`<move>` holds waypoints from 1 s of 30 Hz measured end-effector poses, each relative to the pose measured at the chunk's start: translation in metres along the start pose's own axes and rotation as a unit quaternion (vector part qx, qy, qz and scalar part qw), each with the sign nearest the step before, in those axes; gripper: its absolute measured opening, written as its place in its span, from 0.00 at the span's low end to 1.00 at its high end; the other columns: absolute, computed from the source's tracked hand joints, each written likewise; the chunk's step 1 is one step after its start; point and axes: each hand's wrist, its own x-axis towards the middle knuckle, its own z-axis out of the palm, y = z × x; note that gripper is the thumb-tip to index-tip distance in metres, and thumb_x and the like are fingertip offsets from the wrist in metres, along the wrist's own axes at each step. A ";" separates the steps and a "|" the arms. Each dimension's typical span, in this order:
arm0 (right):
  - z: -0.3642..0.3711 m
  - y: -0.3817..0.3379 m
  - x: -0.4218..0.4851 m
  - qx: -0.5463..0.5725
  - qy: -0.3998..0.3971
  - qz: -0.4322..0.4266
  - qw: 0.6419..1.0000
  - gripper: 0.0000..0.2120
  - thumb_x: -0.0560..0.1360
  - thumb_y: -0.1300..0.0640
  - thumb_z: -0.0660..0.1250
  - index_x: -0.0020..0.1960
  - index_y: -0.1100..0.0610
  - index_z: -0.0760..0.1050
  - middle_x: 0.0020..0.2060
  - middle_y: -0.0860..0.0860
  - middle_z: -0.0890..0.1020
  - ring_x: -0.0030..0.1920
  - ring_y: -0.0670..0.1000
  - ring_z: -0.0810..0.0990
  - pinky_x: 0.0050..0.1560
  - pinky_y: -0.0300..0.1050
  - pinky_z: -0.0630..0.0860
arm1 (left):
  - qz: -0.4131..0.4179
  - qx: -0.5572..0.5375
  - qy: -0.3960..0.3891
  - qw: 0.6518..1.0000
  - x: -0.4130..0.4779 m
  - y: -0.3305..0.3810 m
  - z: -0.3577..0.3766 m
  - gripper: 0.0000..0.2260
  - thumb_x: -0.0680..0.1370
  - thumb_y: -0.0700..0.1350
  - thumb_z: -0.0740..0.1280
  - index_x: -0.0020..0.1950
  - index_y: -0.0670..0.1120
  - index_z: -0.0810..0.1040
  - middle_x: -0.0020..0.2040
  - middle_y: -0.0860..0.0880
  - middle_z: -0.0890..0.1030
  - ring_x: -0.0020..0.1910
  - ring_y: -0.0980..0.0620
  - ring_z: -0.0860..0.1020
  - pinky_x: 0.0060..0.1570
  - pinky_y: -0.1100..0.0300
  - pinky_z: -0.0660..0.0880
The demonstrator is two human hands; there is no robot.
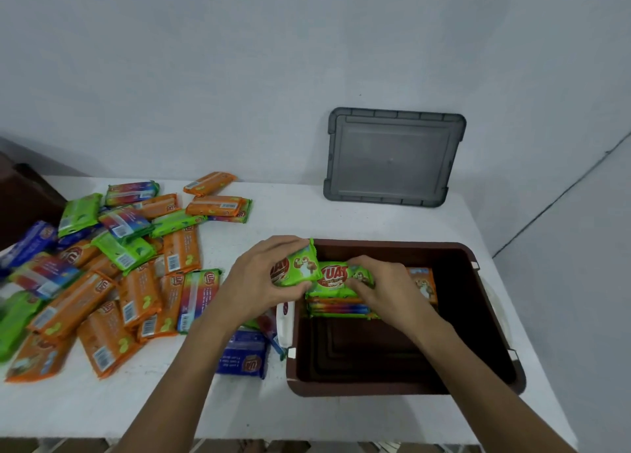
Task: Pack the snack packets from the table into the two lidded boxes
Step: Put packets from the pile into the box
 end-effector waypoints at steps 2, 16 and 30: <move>-0.002 -0.003 -0.001 -0.035 0.004 -0.009 0.999 0.18 0.79 0.46 0.64 0.67 0.49 0.73 0.54 0.50 0.84 0.51 0.50 0.82 0.48 0.45 0.78 | 0.001 0.001 0.000 1.000 0.000 -0.001 0.000 0.28 0.70 0.50 0.77 0.69 0.52 0.75 0.63 0.59 0.73 0.61 0.59 0.74 0.60 0.56 0.76; -0.014 -0.030 -0.007 0.399 -0.018 -0.014 0.917 0.15 0.78 0.52 0.68 0.64 0.43 0.73 0.46 0.49 0.86 0.45 0.48 0.84 0.42 0.39 0.79 | 0.041 0.005 -0.060 0.997 0.014 0.025 0.001 0.43 0.68 0.59 0.74 0.76 0.65 0.53 0.64 0.69 0.72 0.59 0.61 0.75 0.58 0.61 0.74; -0.079 0.052 -0.042 0.401 0.061 0.082 0.910 0.16 0.80 0.66 0.62 0.58 0.50 0.81 0.51 0.55 0.85 0.51 0.55 0.86 0.45 0.46 0.83 | 0.018 0.078 0.021 0.997 0.012 0.009 0.007 0.22 0.77 0.59 0.63 0.70 0.54 0.73 0.68 0.54 0.74 0.67 0.55 0.70 0.66 0.53 0.69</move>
